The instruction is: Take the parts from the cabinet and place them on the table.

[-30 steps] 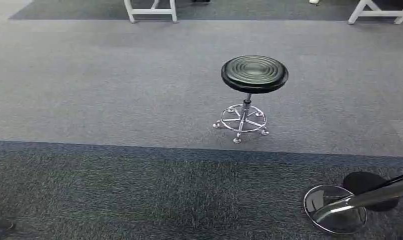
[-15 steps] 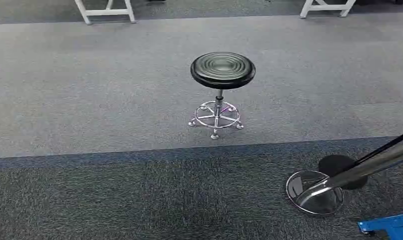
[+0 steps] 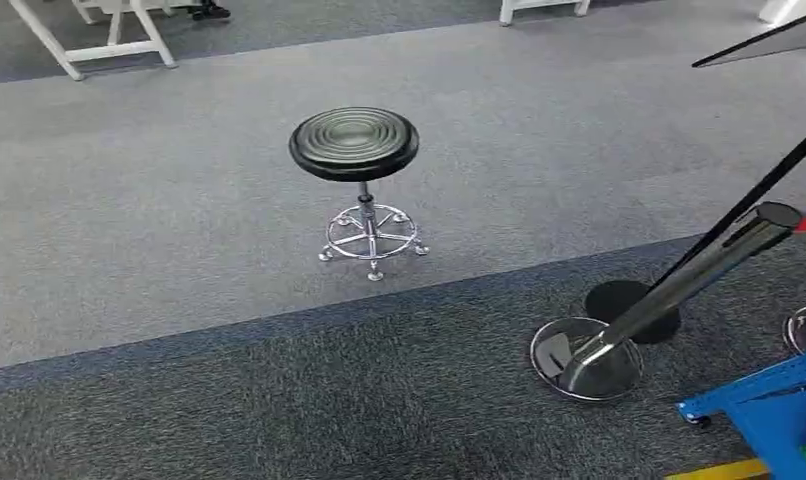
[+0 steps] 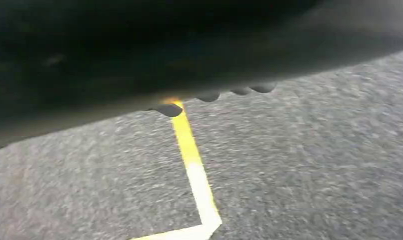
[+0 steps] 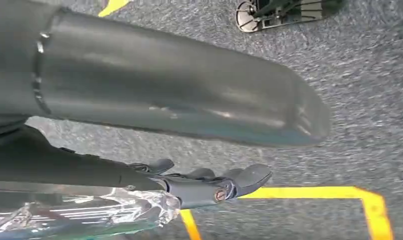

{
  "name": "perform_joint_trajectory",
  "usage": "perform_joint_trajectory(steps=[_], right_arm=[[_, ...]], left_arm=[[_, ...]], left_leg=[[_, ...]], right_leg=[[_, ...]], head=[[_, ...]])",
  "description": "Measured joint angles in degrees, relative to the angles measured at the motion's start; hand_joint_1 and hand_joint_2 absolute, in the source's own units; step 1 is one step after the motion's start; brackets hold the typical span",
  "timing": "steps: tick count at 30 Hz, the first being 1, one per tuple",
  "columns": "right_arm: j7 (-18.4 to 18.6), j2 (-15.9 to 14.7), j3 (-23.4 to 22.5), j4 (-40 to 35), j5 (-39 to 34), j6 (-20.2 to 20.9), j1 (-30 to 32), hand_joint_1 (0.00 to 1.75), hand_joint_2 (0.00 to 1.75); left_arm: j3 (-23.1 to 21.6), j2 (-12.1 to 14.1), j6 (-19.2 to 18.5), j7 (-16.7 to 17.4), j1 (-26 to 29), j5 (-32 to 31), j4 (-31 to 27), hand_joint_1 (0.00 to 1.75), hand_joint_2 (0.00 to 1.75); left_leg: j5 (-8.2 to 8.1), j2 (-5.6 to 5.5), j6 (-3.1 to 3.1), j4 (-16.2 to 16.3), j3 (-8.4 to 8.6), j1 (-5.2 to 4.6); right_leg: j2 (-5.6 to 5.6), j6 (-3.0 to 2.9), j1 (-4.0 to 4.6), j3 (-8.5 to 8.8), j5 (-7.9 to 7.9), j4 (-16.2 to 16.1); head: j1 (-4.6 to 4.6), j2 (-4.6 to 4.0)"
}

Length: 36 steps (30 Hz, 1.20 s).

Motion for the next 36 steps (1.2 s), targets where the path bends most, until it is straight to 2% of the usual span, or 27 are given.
perform_joint_trajectory(steps=[1, 2, 3, 4, 6, 7, 8, 9, 11, 12, 13, 14, 15, 16, 17, 18, 22, 23, 24, 26, 27, 28, 30, 31, 32, 33, 36], right_arm=[[0.0, 0.0, 0.0, -0.1, 0.0, 0.1, 0.0, 0.00, 0.00], [0.0, 0.1, 0.1, -0.1, 0.0, 0.2, -0.2, 0.00, 0.00], [0.0, 0.0, 0.1, -0.1, 0.0, 0.2, -0.4, 0.00, 0.00], [-0.1, 0.0, 0.1, -0.1, 0.0, 0.3, -0.3, 0.00, 0.00], [-0.1, 0.0, 0.1, -0.2, 0.0, 0.3, 0.0, 0.00, 0.00], [-0.1, 0.0, 0.1, -0.2, 0.0, 0.3, 0.1, 0.00, 0.00], [-0.2, 0.0, 0.1, -0.2, 0.0, 0.3, 0.1, 0.00, 0.00], [-0.3, 0.0, 0.1, -0.2, 0.0, 0.3, -0.1, 0.00, 0.00], [-0.4, 0.0, 0.1, -0.2, 0.0, 0.3, -0.4, 0.00, 0.00], [-0.6, 0.0, 0.1, -0.2, 0.1, 0.3, -0.4, 0.00, 0.00], [-0.6, 0.0, 0.1, -0.2, 0.1, 0.3, -0.2, 0.00, 0.00], [-0.6, 0.0, 0.1, -0.2, 0.1, 0.5, -0.2, 0.00, 0.00], [-0.6, 0.0, 0.1, -0.2, 0.2, 0.5, -0.2, 0.00, 0.00], [-0.7, 0.0, 0.0, -0.2, 0.2, 0.5, -0.2, 0.00, 0.00], [-0.7, 0.0, 0.0, -0.2, 0.2, 0.5, -0.3, 0.00, 0.00], [-0.7, 0.0, 0.0, -0.3, 0.2, 0.6, -0.5, 0.00, 0.00], [-1.0, 0.0, 0.0, -0.3, 0.6, 0.7, -0.3, 0.00, 0.00], [-1.0, 0.0, -0.1, -0.3, 0.7, 0.7, -0.2, 0.00, 0.00], [-1.1, 0.0, -0.2, -0.3, 0.7, 0.7, -0.4, 0.00, 0.00], [-1.2, 0.0, -0.2, -0.3, 0.7, 0.9, -0.5, 0.00, 0.00], [-1.2, 0.0, -0.2, -0.3, 0.7, 0.9, -0.4, 0.00, 0.00], [-1.2, 0.0, -0.2, -0.3, 0.7, 0.9, -0.3, 0.00, 0.00], [-1.0, 0.0, -0.3, -0.3, 0.5, 0.9, -0.3, 0.00, 0.00], [-1.0, 0.0, -0.3, -0.3, 0.4, 0.9, -0.3, 0.00, 0.00], [-1.0, 0.0, -0.2, -0.3, 0.4, 0.9, -0.3, 0.00, 0.00], [-0.9, 0.1, -0.2, -0.3, 0.4, 0.9, -0.5, 0.00, 0.00], [-0.9, 0.1, -0.1, -0.3, 0.3, 0.8, -0.3, 0.00, 0.00]], left_arm=[[0.1, 0.0, 0.0, 0.0, 0.0, -0.1, 0.0, 0.00, 0.00], [0.3, 0.2, 0.0, 0.0, 0.0, -0.1, 0.0, 0.00, 0.00], [0.3, 0.1, 0.0, 0.0, 0.1, -0.1, 0.0, 0.00, 0.00], [0.3, 0.1, 0.0, 0.0, 0.1, -0.1, 0.0, 0.00, 0.00], [0.4, 0.1, 0.0, 0.0, -0.1, -0.1, 0.0, 0.00, 0.00], [0.4, 0.0, 0.0, 0.0, -0.1, -0.2, 0.0, 0.00, 0.00], [0.4, 0.0, 0.0, 0.0, -0.3, -0.2, 0.0, 0.00, 0.00], [0.4, -0.1, 0.0, -0.1, -0.3, -0.2, 0.0, 0.00, 0.00], [0.5, -0.1, -0.2, -0.1, 0.0, -0.3, 0.0, 0.00, 0.00], [0.6, 0.0, -0.2, -0.1, 0.0, -0.3, 0.0, 0.00, 0.00], [0.7, 0.0, -0.2, -0.1, -0.1, -0.3, 0.0, 0.00, 0.00], [0.7, -0.1, -0.2, -0.1, -0.1, -0.3, 0.0, 0.00, 0.00], [0.7, -0.1, -0.2, -0.1, -0.2, -0.3, 0.0, 0.00, 0.00], [0.7, -0.1, -0.2, -0.1, -0.3, -0.3, 0.0, 0.00, 0.00], [0.7, -0.1, -0.2, -0.1, -0.4, -0.3, 0.0, 0.00, 0.00], [0.7, -0.1, -0.2, -0.1, -0.4, -0.3, 0.0, 0.00, 0.00], [0.8, 0.0, -0.2, -0.4, -0.7, -0.6, 0.0, 0.00, 0.00], [0.8, 0.0, -0.2, -0.4, -0.7, -0.8, 0.0, 0.00, 0.00], [0.9, 0.0, -0.2, -0.6, -0.7, -0.8, 0.0, 0.00, 0.00], [1.3, 0.0, -0.2, -0.7, -0.6, -0.9, 0.0, 0.00, 0.00], [1.4, 0.0, -0.2, -0.7, -0.5, -1.0, 0.0, 0.00, 0.00], [1.4, 0.0, -0.2, -0.9, -0.5, -1.0, 0.0, 0.00, 0.00], [1.6, 0.0, -0.2, -0.9, -0.5, -1.1, 0.0, 0.00, 0.00], [1.7, 0.0, -0.2, -0.9, -0.5, -1.2, 0.0, 0.00, 0.00], [1.7, 0.1, -0.2, -1.0, -0.5, -1.2, 0.0, 0.00, 0.00], [1.8, 0.4, -0.2, -1.0, -0.5, -1.2, 0.0, 0.00, 0.00], [1.9, 0.2, -0.2, -1.0, -0.7, -1.3, 0.0, 0.00, 0.00]], left_leg=[[2.67, -1.75, 0.47, -4.6, 1.81, -0.04], [3.36, -5.64, 1.15, -7.4, 2.71, -0.09], [3.02, -5.72, 1.33, -8.8, 3.22, 0.15], [2.57, -5.23, 1.04, -9.0, 3.29, 0.03], [2.70, -4.30, 1.25, -9.2, 3.33, -0.19], [3.30, -3.22, 1.64, -10.3, 3.57, 0.49], [3.39, -2.38, 1.75, -10.4, 3.66, 0.33], [3.32, -1.45, 2.02, -10.3, 3.60, 0.31], [3.25, 0.53, 2.11, -10.3, 3.46, 0.16], [3.21, 1.49, 2.12, -10.3, 3.42, 0.16], [3.16, 2.38, 2.05, -10.3, 3.46, 0.16], [3.12, 3.05, 1.98, -10.3, 3.49, 0.16], [3.02, 3.73, 1.82, -10.3, 3.60, 0.18], [2.88, 4.32, 1.60, -10.2, 3.75, 0.22], [2.69, 4.75, 1.25, -9.9, 4.08, 0.01], [2.25, 5.06, 0.63, -9.6, 4.07, -0.31], [2.16, 6.34, -0.57, -9.9, 4.91, 0.07], [0.92, 4.04, -1.01, -8.9, 4.61, 0.25], [-1.71, 2.11, -1.13, -5.7, 3.29, 0.33], [-6.28, 0.87, -1.19, 3.2, -0.62, 0.29], [-7.30, 0.70, -1.11, 7.0, -2.37, 0.29], [-6.79, 0.66, -0.98, 7.9, -3.00, 0.29], [-2.27, 0.38, -0.27, 3.2, -1.17, 0.18], [0.76, -0.42, 0.32, -1.6, 0.88, 0.01], [3.12, -2.93, 1.11, -6.2, 2.72, -0.18], [2.72, -4.61, 1.82, -7.9, 3.28, -0.25], [2.42, -3.62, 1.68, -9.1, 3.55, -0.46]], right_leg=[[0.72, 0.01, 0.02, 0.12, 0.00, 0.0], [1.25, 0.20, -0.08, -0.58, -0.10, 0.1], [2.20, 0.63, 0.10, -0.43, -0.22, 0.4], [2.76, 1.07, -0.15, -0.90, 0.00, 0.5], [3.88, 1.83, -0.46, -1.81, 0.36, 0.0], [3.69, 2.14, -0.41, -1.73, 0.14, 0.4], [-0.26, 2.30, -0.12, -2.49, -0.99, 1.8], [-2.51, 2.44, -0.14, -4.32, -3.39, 5.2], [-3.59, 2.90, -0.30, -8.59, -7.69, 14.0], [-3.71, 3.12, -0.38, -10.09, -8.51, 17.1], [-3.81, 3.29, -0.49, -10.05, -7.73, 17.3], [-3.98, 3.40, -0.62, -8.73, -5.92, 14.8], [-4.53, 3.50, -0.74, -6.05, -3.45, 10.0], [-5.86, 3.54, -0.80, -2.92, -1.33, 4.6], [-8.45, 3.49, -0.77, -0.44, -0.71, 0.4], [-8.14, 2.83, -0.68, -0.56, -0.76, 0.1], [-6.07, 1.14, -0.56, -0.70, -0.33, 0.0], [-5.60, 0.86, -0.73, -0.23, -0.14, 0.0], [-5.13, 0.51, -0.73, -0.45, 0.08, 0.0], [-3.86, 0.16, -0.58, -0.81, 0.31, 0.0], [-3.12, 0.12, -0.47, -0.87, 0.34, 0.0], [-2.33, 0.12, -0.36, -0.84, 0.35, 0.0], [-0.78, 0.13, -0.09, -0.61, 0.36, 0.0], [0.04, 0.14, 0.03, -0.44, 0.36, 0.0], [0.77, 0.19, -0.19, -0.57, 0.39, 0.0], [1.28, 0.51, 0.30, -0.77, 0.28, 0.2], [3.01, 1.66, -0.33, -1.81, 0.89, 0.1]], head=[[-0.07, 0.00], [0.09, 0.00], [0.04, 0.00], [-0.24, 0.00], [-0.26, 0.00], [-0.20, 0.00], [-0.06, 0.00], [0.48, 0.00], [0.61, 0.00], [0.68, 0.00], [0.68, 0.00], [0.66, 0.00], [0.70, 0.00], [0.65, 0.00], [0.74, 0.00], [0.74, 0.00], [0.42, 0.00], [0.18, 0.00], [0.02, 0.00], [-0.04, 0.00], [-0.09, 0.00], [-0.07, 0.00], [-0.06, 0.00], [-0.09, 0.00], [-0.13, 0.00], [0.00, 0.00], [-0.19, 0.00]])
